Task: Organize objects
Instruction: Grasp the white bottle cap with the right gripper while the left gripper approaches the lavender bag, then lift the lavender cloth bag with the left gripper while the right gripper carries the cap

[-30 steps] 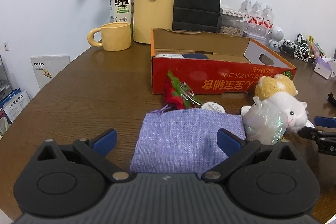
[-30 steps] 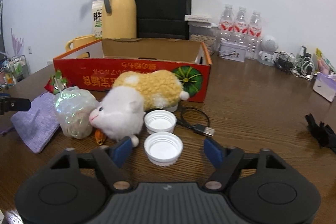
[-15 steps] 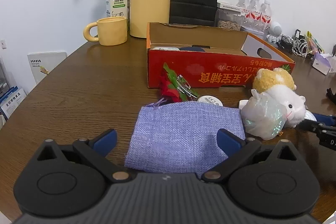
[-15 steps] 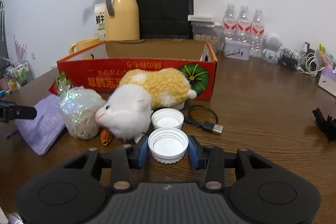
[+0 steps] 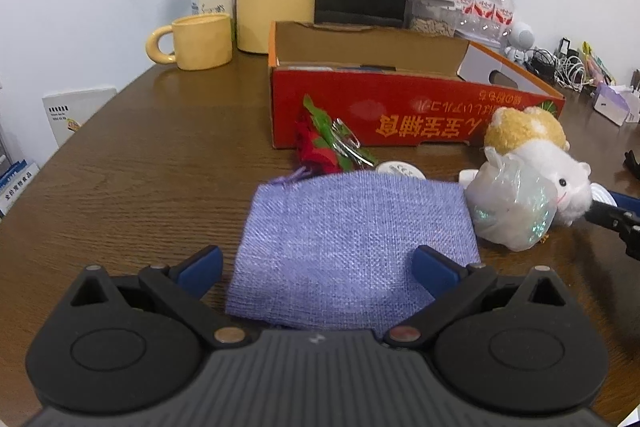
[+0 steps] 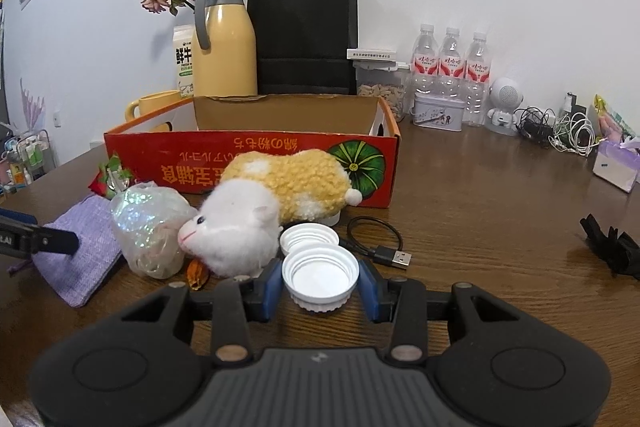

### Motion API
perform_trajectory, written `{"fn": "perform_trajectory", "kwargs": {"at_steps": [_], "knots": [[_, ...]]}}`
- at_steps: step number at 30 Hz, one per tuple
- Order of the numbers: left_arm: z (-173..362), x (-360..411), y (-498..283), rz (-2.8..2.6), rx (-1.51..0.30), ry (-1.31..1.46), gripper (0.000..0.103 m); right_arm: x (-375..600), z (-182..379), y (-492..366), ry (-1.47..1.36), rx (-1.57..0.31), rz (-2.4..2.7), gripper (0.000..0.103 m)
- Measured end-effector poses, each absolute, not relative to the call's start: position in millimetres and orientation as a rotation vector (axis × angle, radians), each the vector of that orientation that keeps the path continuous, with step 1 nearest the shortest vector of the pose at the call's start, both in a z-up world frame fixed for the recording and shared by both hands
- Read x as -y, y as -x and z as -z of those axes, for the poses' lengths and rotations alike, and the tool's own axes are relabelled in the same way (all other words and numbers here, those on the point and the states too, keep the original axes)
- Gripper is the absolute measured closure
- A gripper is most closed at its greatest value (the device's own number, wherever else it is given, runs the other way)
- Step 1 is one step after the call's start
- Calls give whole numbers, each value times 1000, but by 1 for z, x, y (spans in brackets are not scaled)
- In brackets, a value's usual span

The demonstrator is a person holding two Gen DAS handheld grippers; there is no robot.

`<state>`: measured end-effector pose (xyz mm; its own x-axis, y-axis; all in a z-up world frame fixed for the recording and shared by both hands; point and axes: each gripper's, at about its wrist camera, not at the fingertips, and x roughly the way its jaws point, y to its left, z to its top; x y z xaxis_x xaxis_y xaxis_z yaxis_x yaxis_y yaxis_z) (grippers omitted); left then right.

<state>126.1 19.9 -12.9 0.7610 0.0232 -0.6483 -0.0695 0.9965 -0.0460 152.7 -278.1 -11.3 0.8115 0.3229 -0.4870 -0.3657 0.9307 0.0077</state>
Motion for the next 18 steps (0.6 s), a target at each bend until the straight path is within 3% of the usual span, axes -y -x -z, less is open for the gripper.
{"fn": "perform_trajectory", "kwargs": {"at_steps": [9,13,18], "knots": [[22,-11,-122,-34,-678,10,0,278,12,-153,87,-505,-363,64],[22,-4,-113,-24,-647,0,12,278,12,-153,88,-504,-359,64],[22,6,-98,-13,-603,-3,38,277,12,-152,92,-501,-352,64]]}}
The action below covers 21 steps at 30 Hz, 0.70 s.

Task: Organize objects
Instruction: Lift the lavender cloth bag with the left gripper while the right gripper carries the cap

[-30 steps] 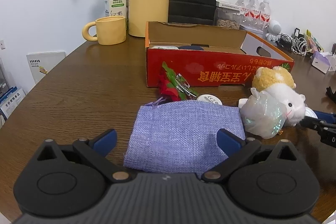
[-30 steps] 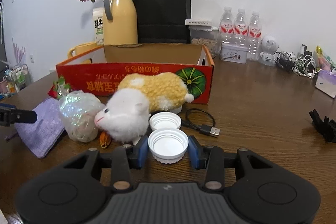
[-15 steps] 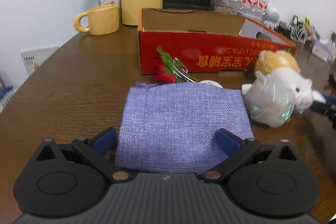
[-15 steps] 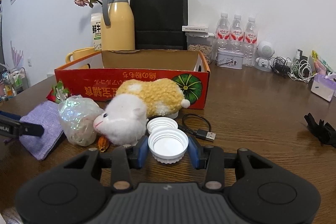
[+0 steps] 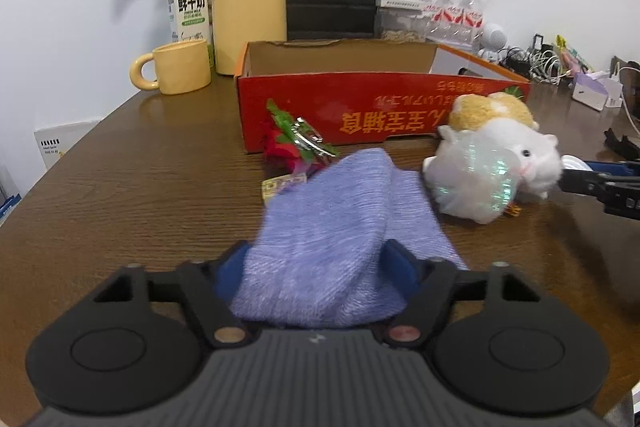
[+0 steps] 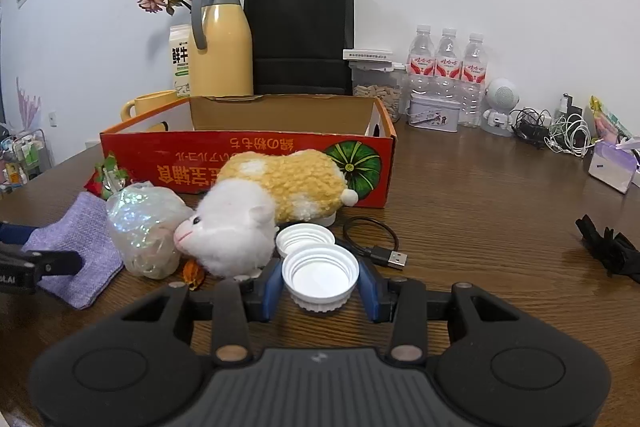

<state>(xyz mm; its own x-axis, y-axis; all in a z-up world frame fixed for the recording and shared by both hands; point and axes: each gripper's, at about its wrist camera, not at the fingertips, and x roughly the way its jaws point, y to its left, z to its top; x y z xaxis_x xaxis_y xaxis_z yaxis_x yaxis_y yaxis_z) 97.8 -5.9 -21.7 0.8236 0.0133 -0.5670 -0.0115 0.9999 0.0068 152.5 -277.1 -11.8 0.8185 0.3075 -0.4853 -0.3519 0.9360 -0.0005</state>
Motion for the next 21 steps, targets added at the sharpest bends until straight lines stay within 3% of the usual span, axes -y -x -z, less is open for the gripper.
{"fn": "perform_trajectory", "kwargs": {"at_steps": [4,5,9,21], "knots": [[18,11,-88,17,-596,9,78,276,11,-151,96,-496,-344,64],[17,11,-86,28,-596,17,82,276,11,-151,98,-495,-342,64],[11,10,-78,59,-574,33,90,276,11,-150,101,-486,-337,64],[-24,7,-71,152,-492,80,91,273,8,-140,110,-417,-330,64]]}}
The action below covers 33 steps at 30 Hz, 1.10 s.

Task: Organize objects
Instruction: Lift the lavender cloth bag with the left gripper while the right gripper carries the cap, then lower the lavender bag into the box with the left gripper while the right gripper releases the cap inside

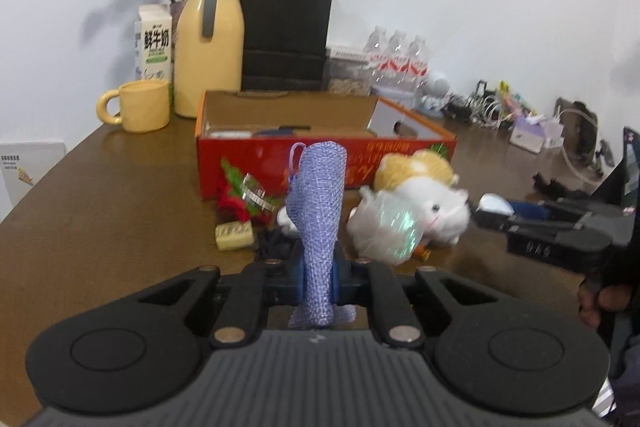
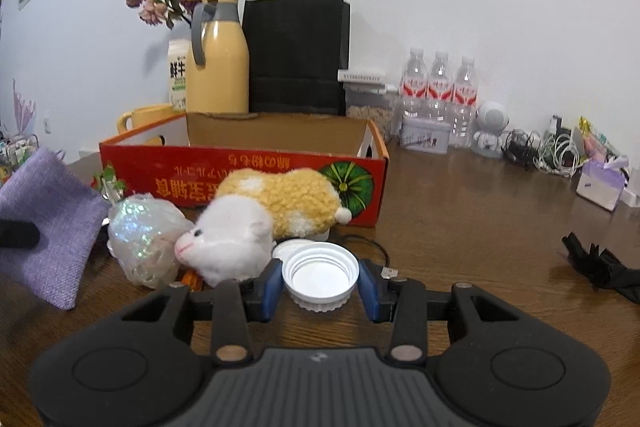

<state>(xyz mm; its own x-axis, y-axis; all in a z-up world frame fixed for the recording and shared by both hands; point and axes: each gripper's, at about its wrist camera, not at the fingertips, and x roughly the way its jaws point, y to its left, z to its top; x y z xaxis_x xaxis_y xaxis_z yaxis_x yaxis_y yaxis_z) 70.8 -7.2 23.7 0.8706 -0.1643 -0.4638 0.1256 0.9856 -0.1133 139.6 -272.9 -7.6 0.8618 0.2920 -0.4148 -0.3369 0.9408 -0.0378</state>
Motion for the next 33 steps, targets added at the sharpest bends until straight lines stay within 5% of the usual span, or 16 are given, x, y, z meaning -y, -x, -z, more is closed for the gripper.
{"fn": "perform_trajectory", "kwargs": {"at_steps": [18,33], "knots": [[-91,31,-158,175,-303,128,91,215,-62,-196,129,-238,-423,64],[-49,25,-285,105,-450,184,91,193,-38,-308,110,-378,-403,64]]}}
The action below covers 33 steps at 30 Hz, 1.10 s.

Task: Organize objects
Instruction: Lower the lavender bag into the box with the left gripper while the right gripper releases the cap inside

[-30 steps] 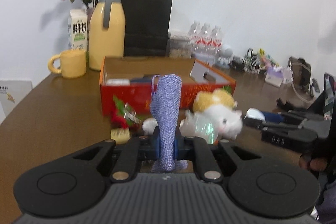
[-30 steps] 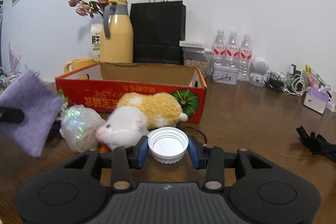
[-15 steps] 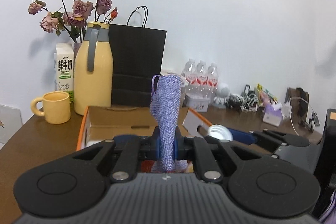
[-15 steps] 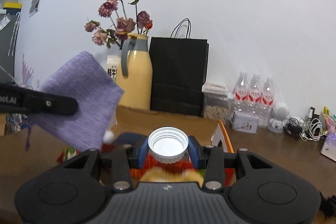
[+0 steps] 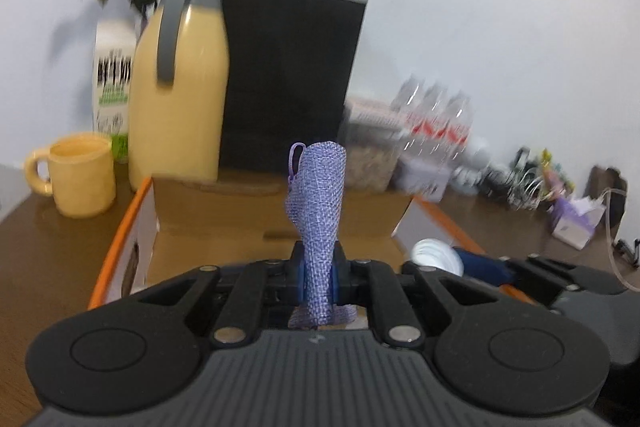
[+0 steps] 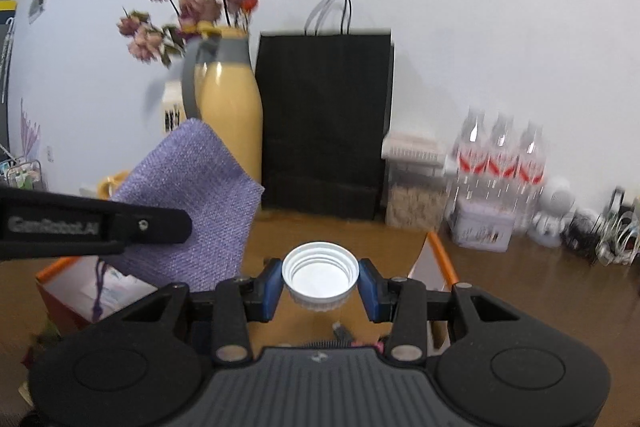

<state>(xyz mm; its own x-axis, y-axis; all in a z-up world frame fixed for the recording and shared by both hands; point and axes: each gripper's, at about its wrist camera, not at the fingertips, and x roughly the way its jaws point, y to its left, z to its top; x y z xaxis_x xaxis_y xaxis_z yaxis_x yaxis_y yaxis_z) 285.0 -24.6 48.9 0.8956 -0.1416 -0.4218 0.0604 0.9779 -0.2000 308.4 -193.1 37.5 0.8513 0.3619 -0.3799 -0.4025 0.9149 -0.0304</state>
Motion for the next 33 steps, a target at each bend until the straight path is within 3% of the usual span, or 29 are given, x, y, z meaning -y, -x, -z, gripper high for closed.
{"fn": "perform_trajectory", "kwargs": {"at_steps": [7,10,11,12,13,14,15,16,19,33], "knots": [[-39,23,-286,92,-466,172,91,192,-28,-311,115,-412,-388,64],[-38,27,-282,82,-447,143,84,191,-26,-309,124,-419,-387,64],[-39,28,-280,78,-435,136,72,192,-26,-308,128,-417,-383,63],[-39,29,-278,73,-420,132,64,191,-26,-306,132,-415,-376,55],[-40,29,-277,66,-405,128,42,192,-26,-305,132,-409,-369,39],[-41,30,-275,52,-394,123,18,192,-27,-303,130,-397,-364,29],[-43,31,-273,37,-375,117,8,193,-28,-301,128,-385,-359,13],[-44,31,-270,24,-346,114,0,194,-29,-299,125,-372,-353,7],[-47,31,-263,-2,-309,112,0,196,-31,-298,116,-357,-338,0],[-50,20,-256,-46,-286,162,0,203,-41,-287,97,-298,-309,0]]}}
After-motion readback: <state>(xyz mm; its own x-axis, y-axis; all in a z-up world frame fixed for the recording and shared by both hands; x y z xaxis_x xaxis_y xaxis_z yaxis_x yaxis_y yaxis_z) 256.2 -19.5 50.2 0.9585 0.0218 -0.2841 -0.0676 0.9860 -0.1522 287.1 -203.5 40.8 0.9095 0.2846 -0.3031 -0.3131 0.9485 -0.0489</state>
